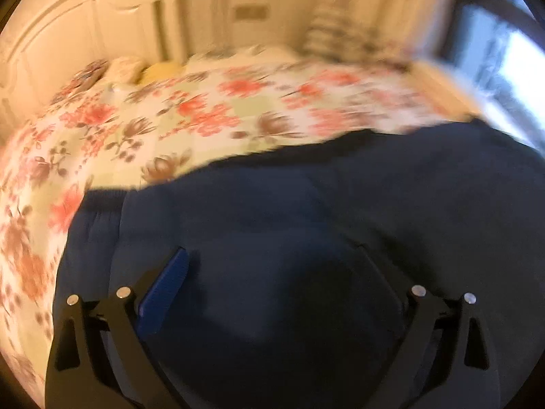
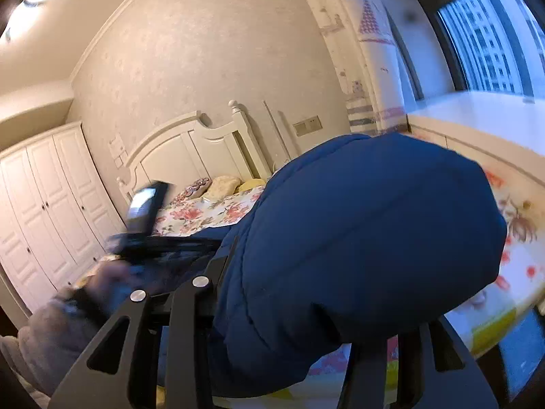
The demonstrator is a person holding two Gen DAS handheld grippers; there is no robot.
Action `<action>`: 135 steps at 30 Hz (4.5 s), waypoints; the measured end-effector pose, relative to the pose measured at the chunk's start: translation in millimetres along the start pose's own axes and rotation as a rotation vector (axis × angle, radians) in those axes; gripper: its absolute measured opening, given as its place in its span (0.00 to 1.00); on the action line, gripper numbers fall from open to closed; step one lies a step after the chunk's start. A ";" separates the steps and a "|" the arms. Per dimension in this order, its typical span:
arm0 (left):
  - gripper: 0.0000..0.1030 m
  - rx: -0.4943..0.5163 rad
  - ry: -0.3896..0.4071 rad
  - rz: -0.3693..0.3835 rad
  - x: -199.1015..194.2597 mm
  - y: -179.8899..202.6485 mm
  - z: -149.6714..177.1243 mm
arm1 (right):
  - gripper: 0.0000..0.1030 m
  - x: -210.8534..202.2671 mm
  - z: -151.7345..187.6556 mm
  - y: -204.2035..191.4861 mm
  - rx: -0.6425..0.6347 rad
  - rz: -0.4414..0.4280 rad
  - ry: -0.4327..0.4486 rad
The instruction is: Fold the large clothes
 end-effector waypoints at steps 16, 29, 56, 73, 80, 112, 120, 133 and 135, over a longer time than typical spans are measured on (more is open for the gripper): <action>0.96 0.117 0.298 0.068 -135.6 -48.3 141.7 | 0.45 21.8 7.1 -182.3 -0.709 0.010 0.118; 0.95 -0.330 0.420 -0.095 -207.6 -210.9 171.4 | 0.54 105.7 196.8 -326.0 -1.620 0.035 0.027; 0.98 -0.174 0.048 0.068 -27.0 -160.3 22.4 | 0.67 28.0 81.3 -255.8 -0.922 -0.616 -0.203; 0.98 -0.083 0.065 -0.180 -52.2 -148.6 21.6 | 0.50 290.9 -48.4 -196.2 -0.492 -0.158 -0.393; 0.98 -0.070 0.061 -0.283 -74.4 -145.3 37.1 | 0.52 325.7 3.9 -195.7 -0.660 -0.066 -0.548; 0.98 -0.220 0.152 -0.254 -128.2 -136.8 136.2 | 0.53 305.5 92.9 -355.1 -1.137 -0.102 -0.643; 0.98 -0.343 0.221 -0.097 -145.0 -147.9 162.5 | 0.53 239.0 48.5 -353.2 -1.045 -0.236 -0.526; 0.98 -0.298 0.163 -0.129 -149.9 -139.3 179.4 | 0.54 161.4 53.1 -310.2 -1.001 -0.295 -0.469; 0.98 -0.286 0.163 -0.133 -149.3 -139.2 178.2 | 0.55 128.4 47.5 -292.0 -0.951 -0.320 -0.409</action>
Point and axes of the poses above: each gripper's, at about its wrist camera, not at the fingertips, and x roughly the way its jaws point, y to its right, z to its underside, the point moved 4 cm from there along x, roughly the way its jaws point, and after that the axes turned 4 degrees about z, right-handed, at the moved point
